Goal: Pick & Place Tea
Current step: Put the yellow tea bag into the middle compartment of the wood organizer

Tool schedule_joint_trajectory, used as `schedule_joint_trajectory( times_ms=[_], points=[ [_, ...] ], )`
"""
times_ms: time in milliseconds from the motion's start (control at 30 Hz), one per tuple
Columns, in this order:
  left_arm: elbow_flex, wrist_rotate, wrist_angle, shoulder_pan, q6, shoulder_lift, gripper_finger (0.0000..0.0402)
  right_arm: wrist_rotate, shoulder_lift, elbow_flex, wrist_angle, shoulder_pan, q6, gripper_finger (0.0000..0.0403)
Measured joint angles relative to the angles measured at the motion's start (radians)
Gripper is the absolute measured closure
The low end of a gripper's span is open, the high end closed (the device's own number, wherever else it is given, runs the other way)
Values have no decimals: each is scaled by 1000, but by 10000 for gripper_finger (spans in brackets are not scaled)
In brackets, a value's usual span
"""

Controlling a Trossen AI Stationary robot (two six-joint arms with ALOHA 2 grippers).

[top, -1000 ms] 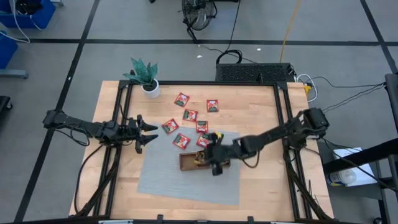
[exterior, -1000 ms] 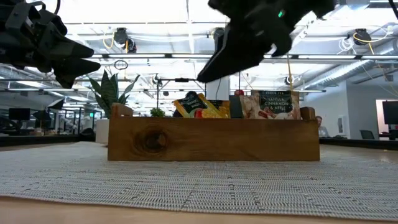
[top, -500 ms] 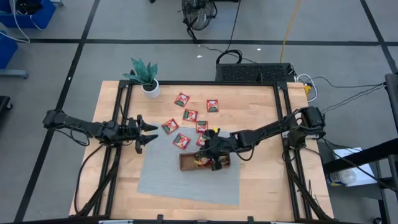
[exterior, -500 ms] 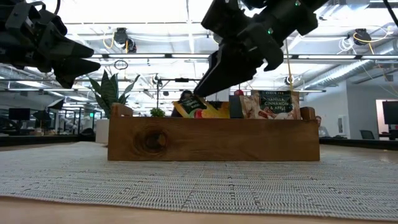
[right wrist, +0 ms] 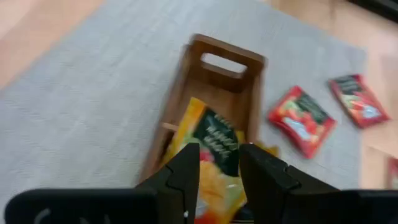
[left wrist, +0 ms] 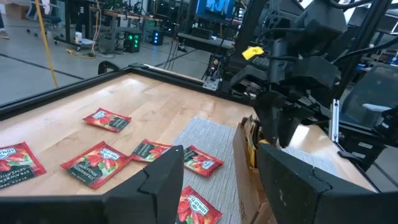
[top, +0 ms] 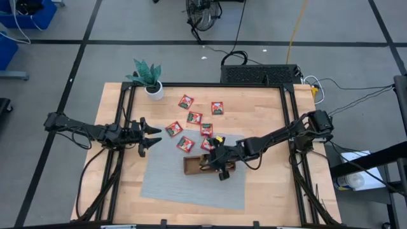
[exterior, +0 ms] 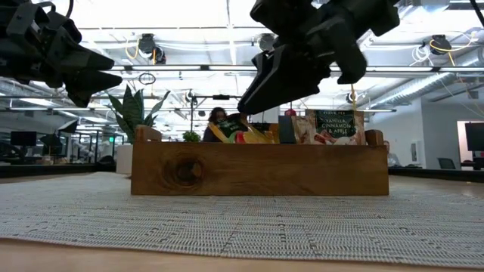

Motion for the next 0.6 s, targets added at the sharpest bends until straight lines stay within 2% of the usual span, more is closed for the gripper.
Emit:
schedule_joint_trajectory(
  times_ms=[600],
  points=[
    [0, 0, 0, 0, 0, 0, 197, 0, 0, 0, -8, -42, -29, 329]
  ],
)
